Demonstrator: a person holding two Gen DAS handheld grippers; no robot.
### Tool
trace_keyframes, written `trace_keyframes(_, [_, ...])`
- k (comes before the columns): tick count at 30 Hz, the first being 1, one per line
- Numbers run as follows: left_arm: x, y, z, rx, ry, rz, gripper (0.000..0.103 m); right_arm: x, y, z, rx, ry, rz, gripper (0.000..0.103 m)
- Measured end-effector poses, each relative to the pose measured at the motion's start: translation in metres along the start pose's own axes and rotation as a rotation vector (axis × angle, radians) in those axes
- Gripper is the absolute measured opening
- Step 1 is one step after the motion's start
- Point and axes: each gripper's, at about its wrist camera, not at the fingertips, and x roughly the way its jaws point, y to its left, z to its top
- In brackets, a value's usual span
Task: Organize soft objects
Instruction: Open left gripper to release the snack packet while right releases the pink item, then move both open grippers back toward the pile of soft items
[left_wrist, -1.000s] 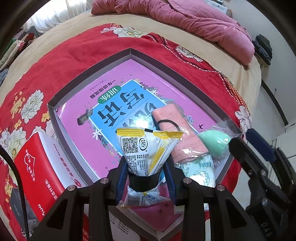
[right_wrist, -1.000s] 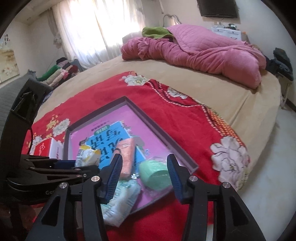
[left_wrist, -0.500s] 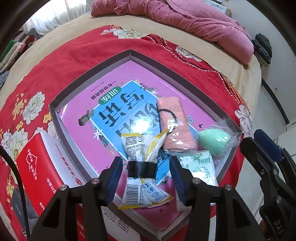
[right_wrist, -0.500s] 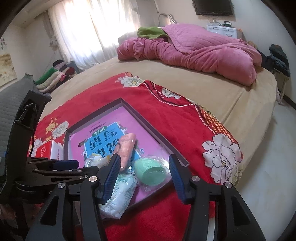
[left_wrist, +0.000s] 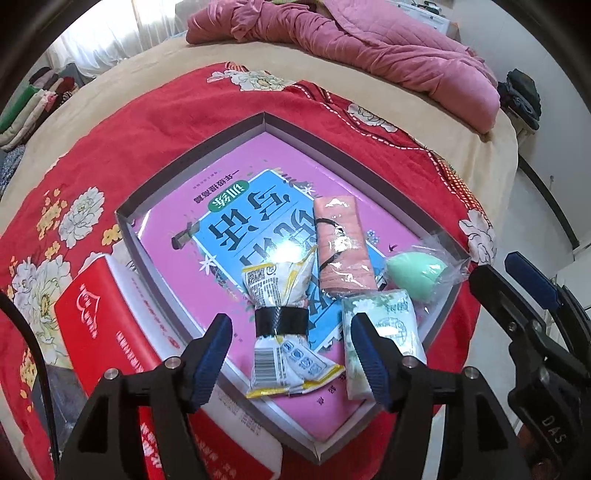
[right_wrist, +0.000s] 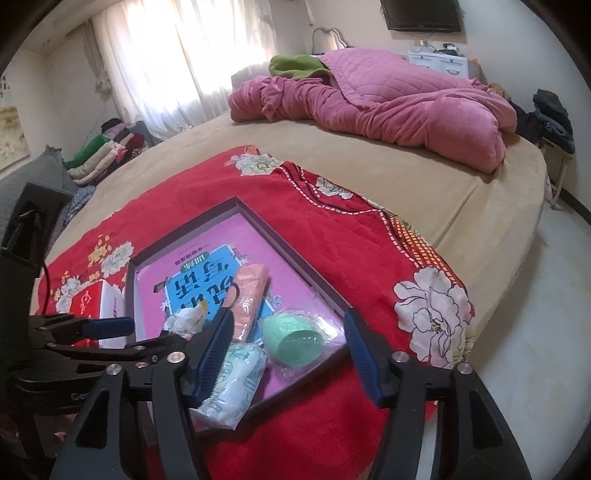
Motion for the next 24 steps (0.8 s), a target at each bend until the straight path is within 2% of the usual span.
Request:
trace_keyframes(7, [-0.024, 0.001, -0.01, -0.007, -0.046, 0.012, 0.071, -0.007, 0.005, 0.0, 0.001, 0.006, -0.004, 0.074])
trace_keyframes(24, [-0.067, 0.009, -0.041, -0.043, -0.104, 0.023, 0.076, -0.029, 0.015, -0.002, 0.021, 0.007, -0.028, 0.076])
